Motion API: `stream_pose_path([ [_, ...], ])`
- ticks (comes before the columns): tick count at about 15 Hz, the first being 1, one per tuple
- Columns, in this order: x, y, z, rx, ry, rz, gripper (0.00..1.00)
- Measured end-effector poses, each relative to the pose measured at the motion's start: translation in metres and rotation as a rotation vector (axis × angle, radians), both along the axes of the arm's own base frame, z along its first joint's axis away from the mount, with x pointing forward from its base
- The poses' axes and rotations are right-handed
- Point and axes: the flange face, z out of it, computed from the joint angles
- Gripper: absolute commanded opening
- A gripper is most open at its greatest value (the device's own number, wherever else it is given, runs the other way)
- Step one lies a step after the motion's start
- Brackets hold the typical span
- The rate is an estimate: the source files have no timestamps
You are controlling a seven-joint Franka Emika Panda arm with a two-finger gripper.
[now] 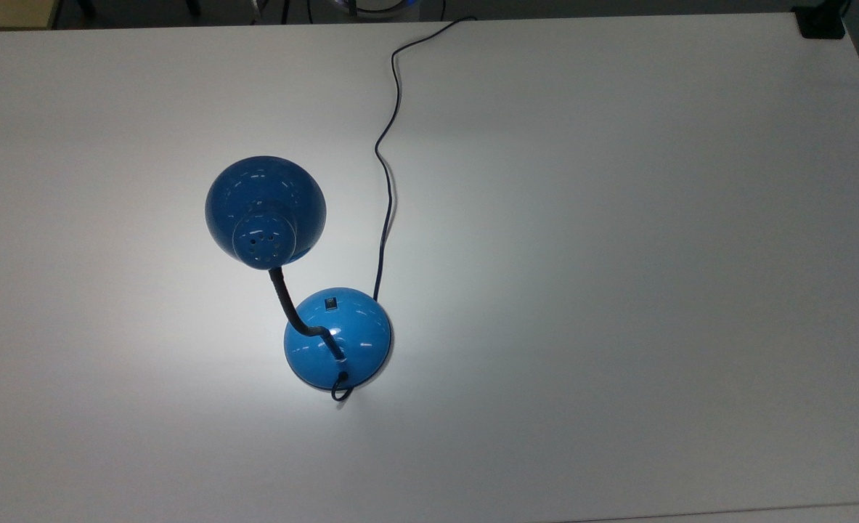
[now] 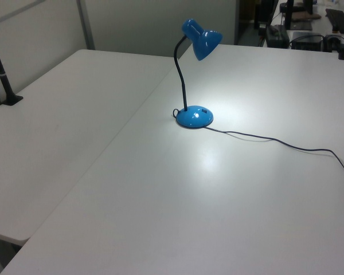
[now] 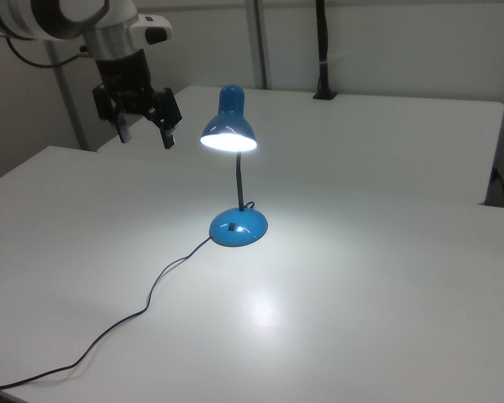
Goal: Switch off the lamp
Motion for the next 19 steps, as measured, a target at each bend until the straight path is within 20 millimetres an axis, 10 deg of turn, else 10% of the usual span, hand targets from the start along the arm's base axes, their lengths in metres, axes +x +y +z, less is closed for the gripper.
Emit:
stream_pose_path([
  [19,-0.0016,-0.0061,-0.0026,-0.011,0.016,0.158,1.00],
])
